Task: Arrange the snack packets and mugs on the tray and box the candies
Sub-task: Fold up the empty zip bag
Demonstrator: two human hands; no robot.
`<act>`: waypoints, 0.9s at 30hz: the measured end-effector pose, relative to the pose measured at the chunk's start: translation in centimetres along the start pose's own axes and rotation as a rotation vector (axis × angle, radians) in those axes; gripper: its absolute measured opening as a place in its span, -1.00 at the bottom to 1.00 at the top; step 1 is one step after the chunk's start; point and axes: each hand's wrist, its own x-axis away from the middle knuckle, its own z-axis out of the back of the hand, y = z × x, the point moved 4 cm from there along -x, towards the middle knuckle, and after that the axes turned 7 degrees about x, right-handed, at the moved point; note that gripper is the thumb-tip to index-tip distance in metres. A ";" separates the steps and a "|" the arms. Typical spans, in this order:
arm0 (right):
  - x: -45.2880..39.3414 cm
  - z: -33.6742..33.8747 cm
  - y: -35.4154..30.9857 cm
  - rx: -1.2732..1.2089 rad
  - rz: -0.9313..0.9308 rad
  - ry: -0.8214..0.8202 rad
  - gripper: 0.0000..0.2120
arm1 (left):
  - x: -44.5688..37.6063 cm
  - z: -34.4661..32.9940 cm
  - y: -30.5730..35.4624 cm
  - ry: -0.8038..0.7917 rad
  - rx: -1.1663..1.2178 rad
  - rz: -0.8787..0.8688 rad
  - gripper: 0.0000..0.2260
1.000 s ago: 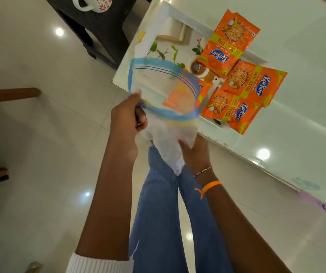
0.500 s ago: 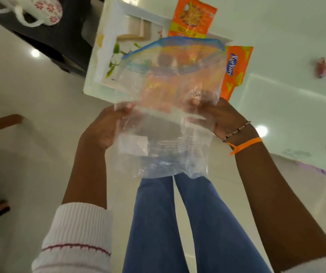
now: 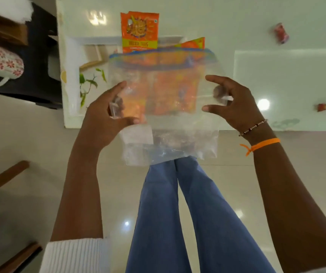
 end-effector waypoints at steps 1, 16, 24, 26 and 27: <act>0.1 0.6 0.2 0.051 -0.014 0.023 -0.52 | -0.3 -0.1 0.8 -0.005 -0.116 -0.035 -0.38; 1.1 1.2 -2.4 0.530 0.003 -0.015 -0.77 | -6.6 -5.0 9.5 0.029 -0.376 -0.459 -0.45; 0.9 0.8 -0.3 -0.637 -0.231 0.103 -0.75 | -5.9 -10.2 2.1 -0.352 0.468 0.532 -0.55; 0.8 0.5 0.3 -0.706 -0.269 0.117 -0.72 | -6.3 -11.4 1.8 -0.412 0.714 0.568 -0.69; 0.7 0.4 0.6 -0.719 -0.293 0.114 -0.70 | -6.8 -11.8 1.9 -0.434 0.798 0.562 -0.79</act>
